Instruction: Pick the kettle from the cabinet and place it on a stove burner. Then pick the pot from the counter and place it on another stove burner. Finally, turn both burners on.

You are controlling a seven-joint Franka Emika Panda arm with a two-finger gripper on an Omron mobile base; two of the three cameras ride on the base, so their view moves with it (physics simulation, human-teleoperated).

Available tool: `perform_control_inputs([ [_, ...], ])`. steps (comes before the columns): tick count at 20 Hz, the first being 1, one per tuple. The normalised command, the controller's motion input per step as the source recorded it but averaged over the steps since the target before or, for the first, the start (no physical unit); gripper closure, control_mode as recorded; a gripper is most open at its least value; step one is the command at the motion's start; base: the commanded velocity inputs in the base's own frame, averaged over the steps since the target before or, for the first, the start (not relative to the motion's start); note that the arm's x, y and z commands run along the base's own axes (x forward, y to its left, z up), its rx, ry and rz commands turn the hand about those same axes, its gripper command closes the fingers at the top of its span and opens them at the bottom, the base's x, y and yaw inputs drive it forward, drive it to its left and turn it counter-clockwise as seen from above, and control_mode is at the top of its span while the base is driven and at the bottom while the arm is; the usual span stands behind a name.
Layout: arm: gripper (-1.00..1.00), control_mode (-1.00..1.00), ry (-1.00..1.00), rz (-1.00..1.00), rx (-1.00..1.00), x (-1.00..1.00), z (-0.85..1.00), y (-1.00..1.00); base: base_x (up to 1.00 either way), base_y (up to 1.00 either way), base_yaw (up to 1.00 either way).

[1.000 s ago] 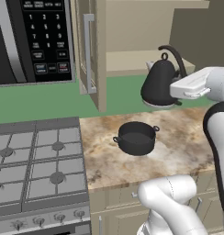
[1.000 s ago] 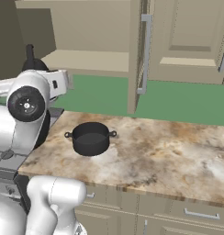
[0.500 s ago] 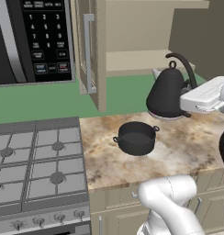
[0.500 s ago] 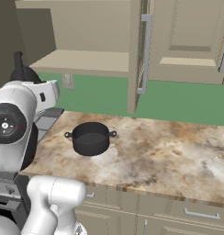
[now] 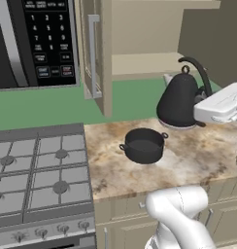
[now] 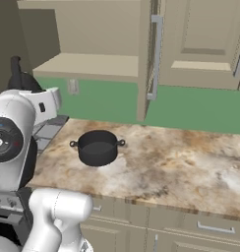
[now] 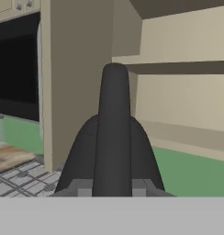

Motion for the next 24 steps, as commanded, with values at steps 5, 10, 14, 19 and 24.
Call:
perform_control_inputs([
  [5, 1.00, 1.00, 0.00, 0.00, 0.00, 0.00, 0.00, 0.00, -0.79, 0.06, 0.00],
  [10, 1.00, 1.00, 0.00, 0.00, 0.00, 0.00, 0.00, 0.00, -0.57, 0.23, 0.00],
  [14, 1.00, 1.00, 0.00, 0.00, 0.00, 0.00, 0.00, 0.00, -0.27, 0.40, 0.00],
  [19, 1.00, 1.00, 0.00, 0.00, 0.00, 0.00, 0.00, 0.00, -0.35, 0.46, 0.00],
  [24, 1.00, 1.00, 0.00, 0.00, 0.00, 0.00, 0.00, 0.00, -0.45, 0.46, 0.00],
])
